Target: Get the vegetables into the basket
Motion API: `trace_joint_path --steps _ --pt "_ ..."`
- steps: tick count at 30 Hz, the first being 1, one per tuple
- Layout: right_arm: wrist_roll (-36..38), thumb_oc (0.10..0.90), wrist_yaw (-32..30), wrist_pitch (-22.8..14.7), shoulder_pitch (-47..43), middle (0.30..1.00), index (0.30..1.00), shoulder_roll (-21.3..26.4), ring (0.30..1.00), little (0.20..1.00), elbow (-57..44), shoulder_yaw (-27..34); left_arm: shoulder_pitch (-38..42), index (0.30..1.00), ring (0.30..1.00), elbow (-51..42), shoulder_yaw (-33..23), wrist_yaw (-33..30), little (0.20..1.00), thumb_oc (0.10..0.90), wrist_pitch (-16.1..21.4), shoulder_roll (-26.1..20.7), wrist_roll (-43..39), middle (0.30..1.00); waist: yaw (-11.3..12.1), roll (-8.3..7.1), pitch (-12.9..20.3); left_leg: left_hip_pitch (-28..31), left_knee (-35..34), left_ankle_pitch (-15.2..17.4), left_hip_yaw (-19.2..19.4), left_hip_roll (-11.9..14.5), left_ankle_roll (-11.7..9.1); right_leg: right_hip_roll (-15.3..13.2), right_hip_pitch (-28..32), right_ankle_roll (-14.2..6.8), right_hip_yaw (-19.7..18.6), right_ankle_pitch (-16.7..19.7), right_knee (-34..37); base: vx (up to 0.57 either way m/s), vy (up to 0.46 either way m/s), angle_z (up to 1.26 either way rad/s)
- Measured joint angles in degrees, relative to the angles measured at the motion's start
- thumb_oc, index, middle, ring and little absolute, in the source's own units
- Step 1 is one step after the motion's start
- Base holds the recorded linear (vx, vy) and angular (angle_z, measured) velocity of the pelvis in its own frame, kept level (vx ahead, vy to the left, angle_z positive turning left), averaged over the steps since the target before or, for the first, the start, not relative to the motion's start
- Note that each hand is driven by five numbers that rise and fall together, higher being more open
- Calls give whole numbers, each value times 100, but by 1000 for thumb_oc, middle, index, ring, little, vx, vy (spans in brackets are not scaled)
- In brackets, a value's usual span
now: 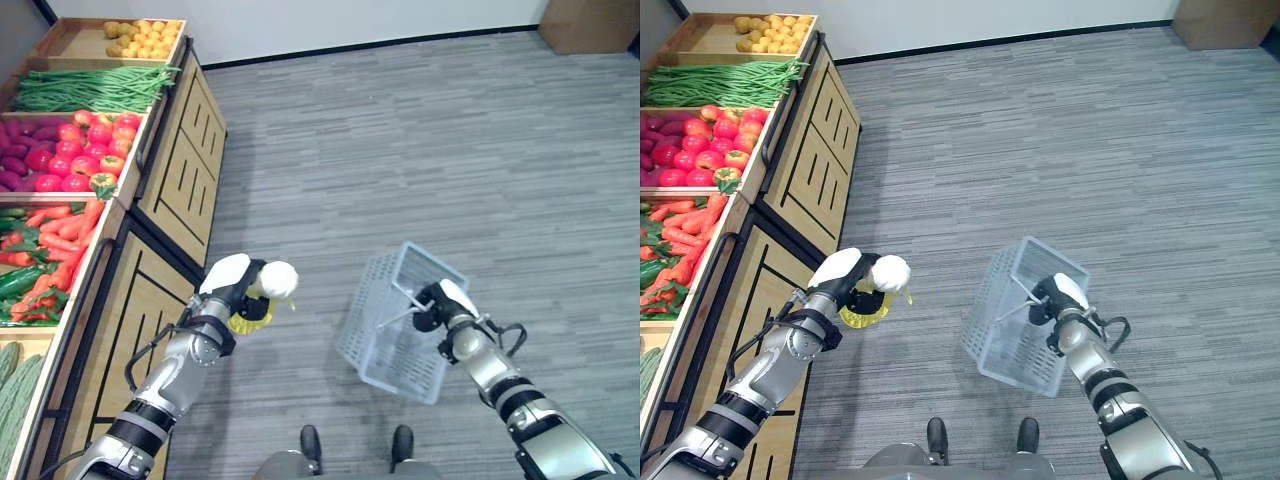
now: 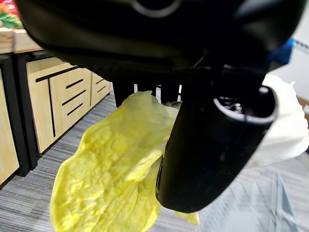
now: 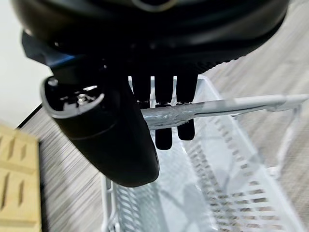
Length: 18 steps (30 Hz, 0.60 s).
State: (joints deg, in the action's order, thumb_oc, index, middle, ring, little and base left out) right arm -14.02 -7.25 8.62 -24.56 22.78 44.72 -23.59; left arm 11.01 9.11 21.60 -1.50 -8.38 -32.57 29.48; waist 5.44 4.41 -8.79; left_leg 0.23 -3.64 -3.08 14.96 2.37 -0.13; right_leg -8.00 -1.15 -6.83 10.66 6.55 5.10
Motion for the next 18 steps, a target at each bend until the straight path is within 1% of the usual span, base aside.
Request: trace_joint_path --steps 3,5,7,8,10,12,16,18 --pt "-138 400 20 14 -357 300 300 -296 300 300 149 -331 9 300 300 -6 166 177 300 400 -4 1 140 300 58 61 -24 -133 9 -5 -36 -3 5 -1 -114 1 36 1 -9 -41 -49 6" --pt "-188 400 21 65 -381 300 300 -377 300 300 178 -437 28 300 300 -5 239 182 300 400 -23 1 214 300 134 95 -35 -172 20 -8 -48 -4 8 -2 -134 2 49 -3 -9 -72 -69 4" --pt "-192 400 8 193 -536 300 300 -384 300 300 204 -569 148 300 300 7 321 183 300 400 -80 3 222 300 133 116 -46 -323 48 -13 -63 0 10 -5 -266 4 48 2 -2 -5 -44 3" --pt "-190 400 35 199 -592 300 300 -397 300 300 204 -614 245 300 300 21 409 219 300 400 -59 37 222 300 132 144 -60 -379 14 -47 -72 -2 8 3 -332 22 64 24 -14 8 -39 2" --pt "-195 400 62 210 -590 300 300 -445 300 300 203 -745 259 300 300 18 432 221 300 400 -60 93 223 300 122 147 -60 -371 12 -49 -68 8 7 15 -325 22 61 23 -14 4 -19 0" --pt "-202 400 106 210 -608 300 300 -521 300 300 213 -837 371 300 300 20 567 222 300 400 -56 194 224 300 123 147 -60 -371 10 -49 -64 12 7 20 -328 25 59 22 -14 0 -17 -1" --pt "-247 400 131 206 -911 300 300 -798 300 300 719 -1003 626 300 300 15 1003 260 300 400 8 251 227 300 100 147 -60 -367 9 -49 -55 13 6 21 -328 24 46 21 -14 0 0 0" --pt "-333 400 135 189 -1118 300 300 -948 300 300 1129 -1068 727 300 300 15 1185 305 300 400 18 287 226 300 86 147 -60 -366 9 -52 -54 13 1 21 -328 25 39 22 -13 0 0 0"
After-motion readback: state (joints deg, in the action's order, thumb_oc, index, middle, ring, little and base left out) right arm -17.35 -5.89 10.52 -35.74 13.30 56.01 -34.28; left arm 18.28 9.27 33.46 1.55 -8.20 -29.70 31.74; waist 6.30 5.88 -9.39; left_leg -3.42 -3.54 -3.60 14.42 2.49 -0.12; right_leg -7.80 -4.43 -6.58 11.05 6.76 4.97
